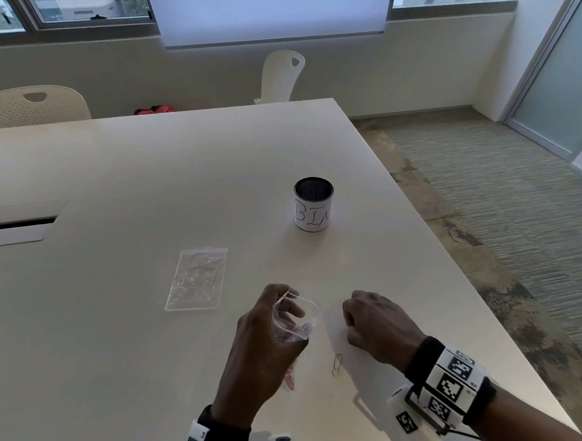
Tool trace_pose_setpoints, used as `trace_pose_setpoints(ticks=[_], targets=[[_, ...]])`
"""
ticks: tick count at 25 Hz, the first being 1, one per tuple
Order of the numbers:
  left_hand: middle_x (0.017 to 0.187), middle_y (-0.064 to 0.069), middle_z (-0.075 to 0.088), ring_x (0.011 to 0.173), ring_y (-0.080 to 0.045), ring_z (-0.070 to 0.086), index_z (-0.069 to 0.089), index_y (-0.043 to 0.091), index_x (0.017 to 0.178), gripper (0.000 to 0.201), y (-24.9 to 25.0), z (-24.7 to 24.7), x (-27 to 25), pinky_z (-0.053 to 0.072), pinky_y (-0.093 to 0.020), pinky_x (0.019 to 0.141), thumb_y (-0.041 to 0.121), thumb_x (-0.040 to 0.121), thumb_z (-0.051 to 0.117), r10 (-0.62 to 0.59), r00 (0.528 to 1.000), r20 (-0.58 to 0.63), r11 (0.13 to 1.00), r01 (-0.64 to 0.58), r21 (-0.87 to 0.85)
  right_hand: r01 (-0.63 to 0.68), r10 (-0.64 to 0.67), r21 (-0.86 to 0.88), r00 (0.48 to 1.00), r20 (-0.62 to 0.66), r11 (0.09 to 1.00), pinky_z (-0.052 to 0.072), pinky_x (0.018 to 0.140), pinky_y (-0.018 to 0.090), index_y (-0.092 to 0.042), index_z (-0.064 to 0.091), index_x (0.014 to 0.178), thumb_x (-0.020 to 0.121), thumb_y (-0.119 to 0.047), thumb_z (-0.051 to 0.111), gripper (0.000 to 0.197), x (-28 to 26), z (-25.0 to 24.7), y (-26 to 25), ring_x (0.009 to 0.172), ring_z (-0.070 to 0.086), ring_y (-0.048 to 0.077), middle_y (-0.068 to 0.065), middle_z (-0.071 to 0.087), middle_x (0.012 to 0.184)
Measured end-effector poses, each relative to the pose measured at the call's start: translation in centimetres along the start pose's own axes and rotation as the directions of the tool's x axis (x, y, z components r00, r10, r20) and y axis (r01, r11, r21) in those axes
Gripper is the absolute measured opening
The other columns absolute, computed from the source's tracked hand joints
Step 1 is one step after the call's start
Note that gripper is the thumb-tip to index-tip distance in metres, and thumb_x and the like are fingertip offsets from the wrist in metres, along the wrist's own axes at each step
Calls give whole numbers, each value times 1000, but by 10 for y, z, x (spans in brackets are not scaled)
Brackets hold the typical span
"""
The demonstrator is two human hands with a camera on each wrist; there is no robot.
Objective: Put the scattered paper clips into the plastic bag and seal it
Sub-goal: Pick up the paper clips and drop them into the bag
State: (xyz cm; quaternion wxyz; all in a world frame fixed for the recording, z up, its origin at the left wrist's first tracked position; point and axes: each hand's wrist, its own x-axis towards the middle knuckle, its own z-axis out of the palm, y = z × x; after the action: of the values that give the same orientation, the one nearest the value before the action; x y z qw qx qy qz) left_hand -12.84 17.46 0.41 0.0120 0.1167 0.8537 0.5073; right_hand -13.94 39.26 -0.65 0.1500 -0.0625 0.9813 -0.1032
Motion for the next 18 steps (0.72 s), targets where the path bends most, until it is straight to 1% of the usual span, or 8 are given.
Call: trace_pose_setpoints(ticks=[3, 6, 8, 10, 12, 15, 16, 18], targets=[[94, 17, 72, 82, -6, 70, 59, 33, 112, 44, 0, -1, 1, 53, -12, 67, 14, 82, 85, 2, 1000, 2, 1000, -2, -5, 24, -24, -2, 999, -25, 1000, 35, 72, 26, -19, 59, 96, 93, -25, 57, 7, -3, -5, -2, 92, 60, 24, 3, 65, 106], [93, 14, 72, 82, -7, 70, 60, 33, 112, 43, -1, -1, 1, 54, -13, 68, 16, 82, 85, 2, 1000, -3, 1000, -2, -8, 66, -38, 263, 993, -110, 963, 47, 61, 32, -18, 58, 83, 88, -18, 64, 8, -6, -22, 2, 68, 62, 18, 0, 68, 78], [92, 13, 73, 82, -6, 70, 59, 32, 113, 43, -1, -1, 1, 53, -12, 68, 16, 82, 85, 1, 1000, -4, 1000, -1, -6, 196, -83, 423, 959, -271, 885, 54, 63, 30, -19, 69, 82, 89, -15, 72, 9, -12, -37, -3, 61, 61, 6, -4, 69, 71], [93, 13, 73, 83, -6, 70, 59, 32, 113, 44, -1, 0, 3, 54, -12, 69, 16, 82, 84, 3, 1000, 0, 1000, -3, -3, 345, -121, 475, 890, -440, 810, 55, 67, 24, -22, 79, 87, 90, -17, 78, 6, -19, -50, -17, 68, 65, 8, -9, 71, 78], [92, 13, 74, 84, -5, 71, 59, 32, 112, 43, 0, 1, 4, 53, -11, 68, 16, 82, 85, 7, 1000, 5, 1000, -7, 4, 453, -192, 474, 844, -501, 755, 55, 70, 22, -22, 83, 95, 91, -18, 79, 8, -25, -56, -34, 75, 68, 11, -11, 72, 86], [92, 12, 74, 84, -3, 72, 58, 32, 113, 44, 3, 1, 4, 57, -14, 68, 17, 82, 85, 3, 1000, 24, 1000, -3, 16, 523, -314, 476, 835, -452, 707, 59, 78, 22, -20, 82, 110, 96, -14, 74, 18, -26, -59, -46, 87, 74, 7, -9, 77, 98], [93, 12, 74, 84, -3, 72, 57, 33, 113, 44, 3, 0, 4, 58, -16, 69, 17, 82, 85, 5, 1000, 24, 1000, -5, 15, 528, -317, 462, 829, -460, 712, 59, 80, 20, -20, 81, 112, 96, -14, 73, 19, -24, -60, -43, 88, 74, 5, -9, 78, 100], [94, 13, 74, 84, -6, 72, 58, 33, 112, 43, 3, -1, 3, 60, -21, 72, 17, 81, 85, 8, 1000, 9, 1000, -8, 9, 489, -235, 425, 820, -522, 762, 59, 78, 21, -19, 83, 105, 94, -15, 76, 14, -19, -60, -27, 83, 73, 4, -10, 78, 95]])
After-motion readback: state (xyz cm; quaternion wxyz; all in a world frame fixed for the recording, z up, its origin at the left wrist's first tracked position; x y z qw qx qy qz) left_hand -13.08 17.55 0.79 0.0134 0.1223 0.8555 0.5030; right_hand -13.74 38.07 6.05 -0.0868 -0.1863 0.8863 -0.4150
